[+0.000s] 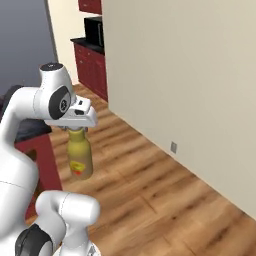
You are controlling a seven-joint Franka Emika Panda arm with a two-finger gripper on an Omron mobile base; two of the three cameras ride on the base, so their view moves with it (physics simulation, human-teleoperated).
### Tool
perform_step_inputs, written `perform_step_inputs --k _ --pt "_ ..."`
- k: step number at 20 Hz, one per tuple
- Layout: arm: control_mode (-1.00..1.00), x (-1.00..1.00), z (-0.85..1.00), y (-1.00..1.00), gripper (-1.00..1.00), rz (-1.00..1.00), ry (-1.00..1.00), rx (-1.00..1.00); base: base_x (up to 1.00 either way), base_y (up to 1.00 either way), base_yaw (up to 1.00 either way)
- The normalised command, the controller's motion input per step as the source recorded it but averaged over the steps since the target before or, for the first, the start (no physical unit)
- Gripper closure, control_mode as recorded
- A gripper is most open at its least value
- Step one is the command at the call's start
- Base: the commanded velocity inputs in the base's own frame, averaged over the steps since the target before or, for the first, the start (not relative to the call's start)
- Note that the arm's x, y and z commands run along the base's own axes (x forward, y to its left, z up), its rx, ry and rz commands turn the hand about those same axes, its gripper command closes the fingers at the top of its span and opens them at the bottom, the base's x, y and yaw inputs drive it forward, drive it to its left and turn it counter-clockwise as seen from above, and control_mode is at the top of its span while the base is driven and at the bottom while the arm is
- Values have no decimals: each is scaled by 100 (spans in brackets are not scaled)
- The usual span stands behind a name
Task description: There is a wine glass and glass cup on the dining counter. Place the wine bottle next to the wine glass and the juice bottle next to the glass cup.
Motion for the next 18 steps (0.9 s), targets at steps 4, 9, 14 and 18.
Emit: perform_step_inputs --k 4,9,14,18 --pt "100 0 0 0 100 0 0 0 66 0 36" --pt "100 0 0 0 100 0 0 0 64 0 33" --pt "100 0 0 0 100 0 0 0 66 0 31" --pt "100 0 0 0 100 0 0 0 65 1 32"
